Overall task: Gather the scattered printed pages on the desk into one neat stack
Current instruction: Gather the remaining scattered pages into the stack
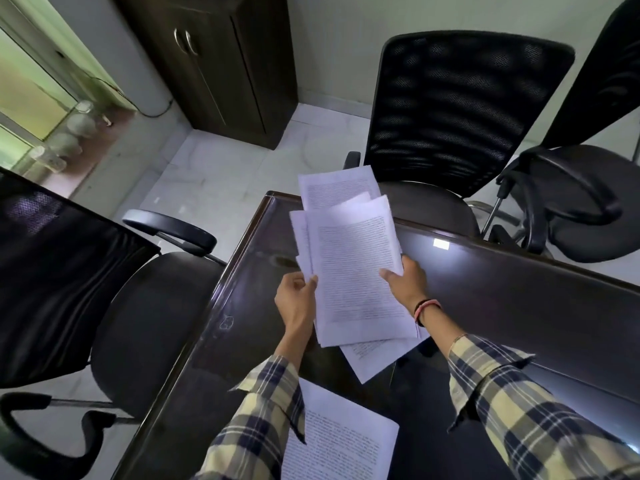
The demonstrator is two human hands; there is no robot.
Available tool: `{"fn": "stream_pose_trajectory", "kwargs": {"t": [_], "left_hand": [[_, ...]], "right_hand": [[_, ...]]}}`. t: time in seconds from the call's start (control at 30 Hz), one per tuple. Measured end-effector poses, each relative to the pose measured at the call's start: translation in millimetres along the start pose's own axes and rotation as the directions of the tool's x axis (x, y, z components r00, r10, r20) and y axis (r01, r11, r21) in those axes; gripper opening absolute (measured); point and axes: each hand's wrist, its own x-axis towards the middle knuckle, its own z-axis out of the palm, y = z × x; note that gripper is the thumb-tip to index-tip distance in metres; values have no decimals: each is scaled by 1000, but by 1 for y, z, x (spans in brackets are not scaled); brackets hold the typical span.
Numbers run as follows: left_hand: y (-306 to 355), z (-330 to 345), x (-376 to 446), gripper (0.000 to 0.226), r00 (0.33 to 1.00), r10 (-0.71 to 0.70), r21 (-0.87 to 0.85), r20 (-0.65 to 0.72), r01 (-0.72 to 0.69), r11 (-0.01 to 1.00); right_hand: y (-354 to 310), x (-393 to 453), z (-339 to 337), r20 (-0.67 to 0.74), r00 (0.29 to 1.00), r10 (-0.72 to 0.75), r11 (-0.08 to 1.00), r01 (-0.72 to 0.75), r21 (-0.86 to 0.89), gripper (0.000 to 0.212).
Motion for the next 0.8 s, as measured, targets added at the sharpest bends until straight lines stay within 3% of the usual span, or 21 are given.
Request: {"fn": "stream_pose_trajectory", "kwargs": {"t": [0.13,0.23,0.47,0.8], "left_hand": [[-13,9,-1,27,994,-110,68,16,109,992],[-18,9,-5,22,995,-100,76,19,98,992],[-15,19,-31,35,996,-73,181,56,61,982],[-48,70,-129,45,962,-51,316,268,-38,948]], "right_hand": [[20,12,6,-3,1000,-31,921,27,-389,33],[30,13,5,47,996,-77,861,90,-500,40],[51,-11,-16,142,978,-151,844,202,-497,49],[115,-95,-72,101,995,-15,901,58,-430,38]]}}
